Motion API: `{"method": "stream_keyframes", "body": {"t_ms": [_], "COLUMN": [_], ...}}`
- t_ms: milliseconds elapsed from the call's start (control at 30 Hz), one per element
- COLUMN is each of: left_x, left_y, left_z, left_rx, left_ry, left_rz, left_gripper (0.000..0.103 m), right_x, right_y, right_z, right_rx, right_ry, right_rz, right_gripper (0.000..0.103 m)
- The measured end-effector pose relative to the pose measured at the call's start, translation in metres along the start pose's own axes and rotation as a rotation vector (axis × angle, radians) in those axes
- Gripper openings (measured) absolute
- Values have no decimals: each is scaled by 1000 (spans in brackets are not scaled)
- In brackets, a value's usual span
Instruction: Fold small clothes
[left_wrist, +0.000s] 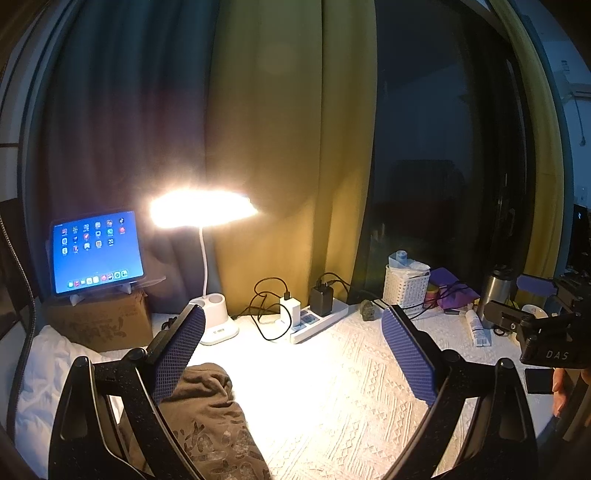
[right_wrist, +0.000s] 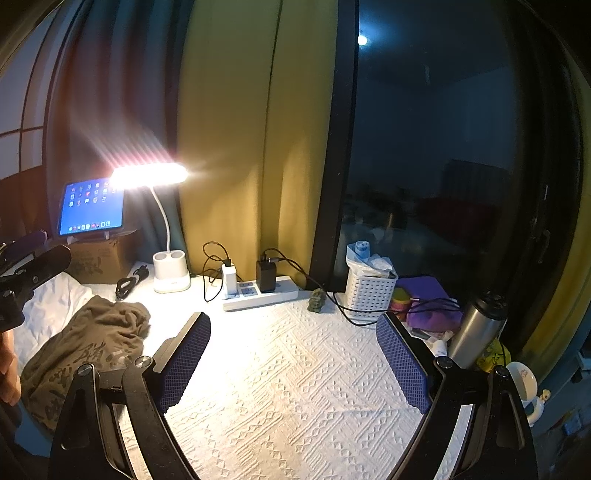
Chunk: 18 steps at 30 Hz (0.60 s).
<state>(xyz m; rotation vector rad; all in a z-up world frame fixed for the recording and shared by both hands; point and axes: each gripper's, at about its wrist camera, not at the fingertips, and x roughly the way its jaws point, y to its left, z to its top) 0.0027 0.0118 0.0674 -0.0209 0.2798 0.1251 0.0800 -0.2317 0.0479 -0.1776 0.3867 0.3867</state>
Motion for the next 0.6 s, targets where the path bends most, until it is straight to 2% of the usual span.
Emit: {"method": "stream_keyframes", "body": {"t_ms": [233, 600], "left_x": [2, 23], "left_y": [-6, -10], "left_z": [0, 0], "left_rx": [4, 14], "left_ry": [-6, 27], "left_rz": [10, 9], "left_gripper": [96, 96], "right_x": [8, 26], "right_y": [-5, -12], "right_z": [-2, -2], "right_rx": [5, 15], "right_ry": [9, 31], "right_rz": [10, 17], "right_gripper": [92, 92]}}
